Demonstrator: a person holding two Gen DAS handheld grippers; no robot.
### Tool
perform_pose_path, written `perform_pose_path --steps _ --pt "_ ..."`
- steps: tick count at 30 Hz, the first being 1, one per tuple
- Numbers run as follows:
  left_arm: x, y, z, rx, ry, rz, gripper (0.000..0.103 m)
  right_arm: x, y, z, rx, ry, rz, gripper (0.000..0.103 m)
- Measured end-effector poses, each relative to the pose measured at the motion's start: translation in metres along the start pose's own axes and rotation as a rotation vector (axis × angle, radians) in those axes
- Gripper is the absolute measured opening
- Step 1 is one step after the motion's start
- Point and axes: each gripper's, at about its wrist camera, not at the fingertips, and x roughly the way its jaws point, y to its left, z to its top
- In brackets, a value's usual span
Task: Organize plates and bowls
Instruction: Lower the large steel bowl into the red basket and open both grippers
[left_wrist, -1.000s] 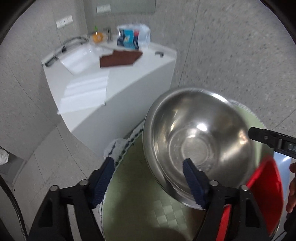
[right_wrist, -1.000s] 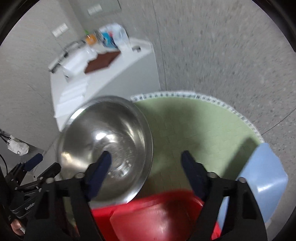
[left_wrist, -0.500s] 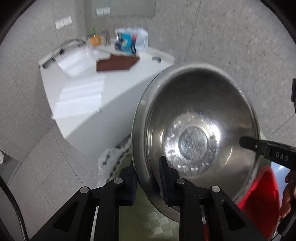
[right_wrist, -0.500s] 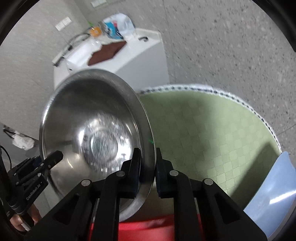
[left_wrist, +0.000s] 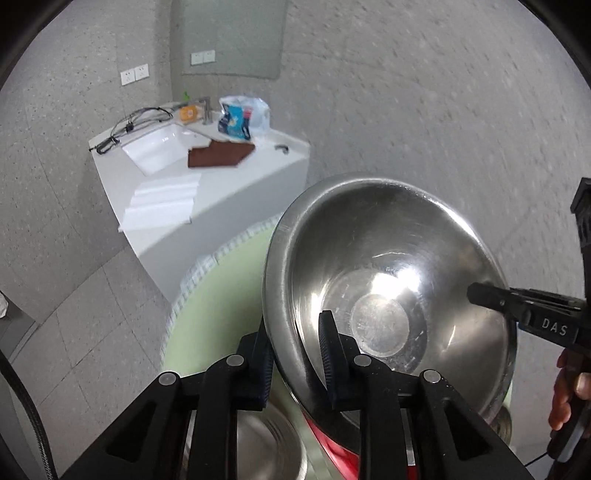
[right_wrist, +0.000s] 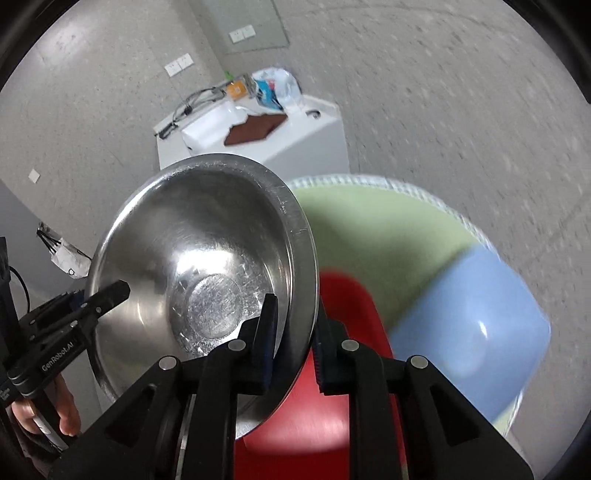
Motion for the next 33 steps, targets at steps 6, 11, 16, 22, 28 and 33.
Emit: perform_pose_path --steps 6,11,16,22,28,33 --pt "0.020 -0.028 -0.036 0.013 0.103 0.023 0.020 0.000 -0.026 -0.051 0.024 0.046 -0.019 0.017" --pt "0.041 -0.039 -0.046 0.022 0.140 0.060 0.020 0.019 -0.036 -0.076 0.029 0.085 -0.052 0.018" --pt "0.043 -0.058 -0.050 0.053 0.119 0.103 0.023 0.033 -0.039 -0.086 0.018 0.100 -0.089 0.019" --pt "0.048 -0.089 -0.062 0.114 0.096 0.156 0.039 0.043 -0.037 -0.095 0.006 0.100 -0.134 0.025" --pt "0.052 -0.109 -0.066 0.140 0.079 0.149 0.059 0.039 -0.040 -0.097 0.014 0.074 -0.114 0.037" --pt "0.024 -0.120 -0.053 0.147 0.000 0.135 0.074 0.011 -0.043 -0.092 0.046 0.008 -0.077 0.054"
